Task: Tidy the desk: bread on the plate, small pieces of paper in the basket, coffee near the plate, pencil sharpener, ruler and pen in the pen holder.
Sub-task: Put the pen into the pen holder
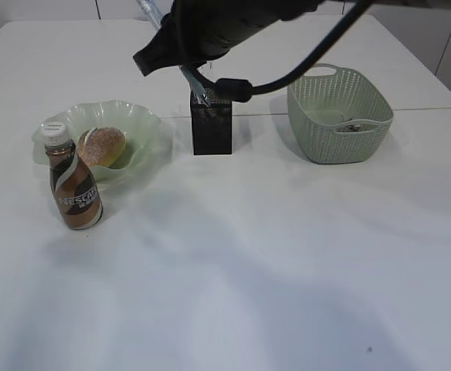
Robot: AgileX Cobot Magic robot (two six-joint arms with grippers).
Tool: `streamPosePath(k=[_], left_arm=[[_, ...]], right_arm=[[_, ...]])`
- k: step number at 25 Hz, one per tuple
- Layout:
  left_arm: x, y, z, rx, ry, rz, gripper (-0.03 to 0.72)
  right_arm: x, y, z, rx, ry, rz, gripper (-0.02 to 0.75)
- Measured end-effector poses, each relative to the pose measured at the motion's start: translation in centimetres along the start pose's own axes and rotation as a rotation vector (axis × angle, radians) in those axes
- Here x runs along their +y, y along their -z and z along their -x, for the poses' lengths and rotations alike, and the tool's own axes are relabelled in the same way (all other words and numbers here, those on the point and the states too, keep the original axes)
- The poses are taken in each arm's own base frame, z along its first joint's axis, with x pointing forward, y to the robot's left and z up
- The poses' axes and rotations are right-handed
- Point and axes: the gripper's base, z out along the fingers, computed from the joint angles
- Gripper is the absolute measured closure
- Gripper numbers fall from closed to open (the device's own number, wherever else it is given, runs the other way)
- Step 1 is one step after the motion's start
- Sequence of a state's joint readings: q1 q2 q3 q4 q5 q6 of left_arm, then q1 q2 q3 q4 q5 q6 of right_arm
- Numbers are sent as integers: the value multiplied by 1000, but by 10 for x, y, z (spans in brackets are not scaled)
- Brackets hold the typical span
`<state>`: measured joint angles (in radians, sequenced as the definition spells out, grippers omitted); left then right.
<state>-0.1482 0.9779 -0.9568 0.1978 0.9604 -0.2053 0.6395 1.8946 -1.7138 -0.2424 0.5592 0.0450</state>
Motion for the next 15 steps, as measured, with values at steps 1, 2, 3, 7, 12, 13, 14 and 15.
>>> streamPosePath(k=[1, 2, 3, 7, 12, 13, 14, 15], left_arm=[[0, 0, 1, -11, 0, -2, 358], [0, 0, 1, -16, 0, -3, 358], [0, 0, 2, -21, 0, -4, 358], [-1, 0, 3, -34, 0, -7, 358], [-1, 0, 5, -60, 1, -14, 358], [-2, 0, 6, -64, 2, -17, 358], [-2, 0, 6, -67, 2, -17, 358], [-2, 0, 6, -71, 2, -18, 358]], right_arm=[[-2, -4, -6, -81, 6, 2, 638], [-12, -3, -9, -121, -2, -14, 638], [-18, -7, -12, -166, -4, -21, 638], [-37, -21, -22, -269, -36, -44, 638], [-56, -43, -30, -377, -67, -71, 638], [-56, -43, -30, -377, -67, -71, 638], [-62, -49, -34, -408, -86, -78, 638], [-62, -49, -34, -408, -86, -78, 638]])
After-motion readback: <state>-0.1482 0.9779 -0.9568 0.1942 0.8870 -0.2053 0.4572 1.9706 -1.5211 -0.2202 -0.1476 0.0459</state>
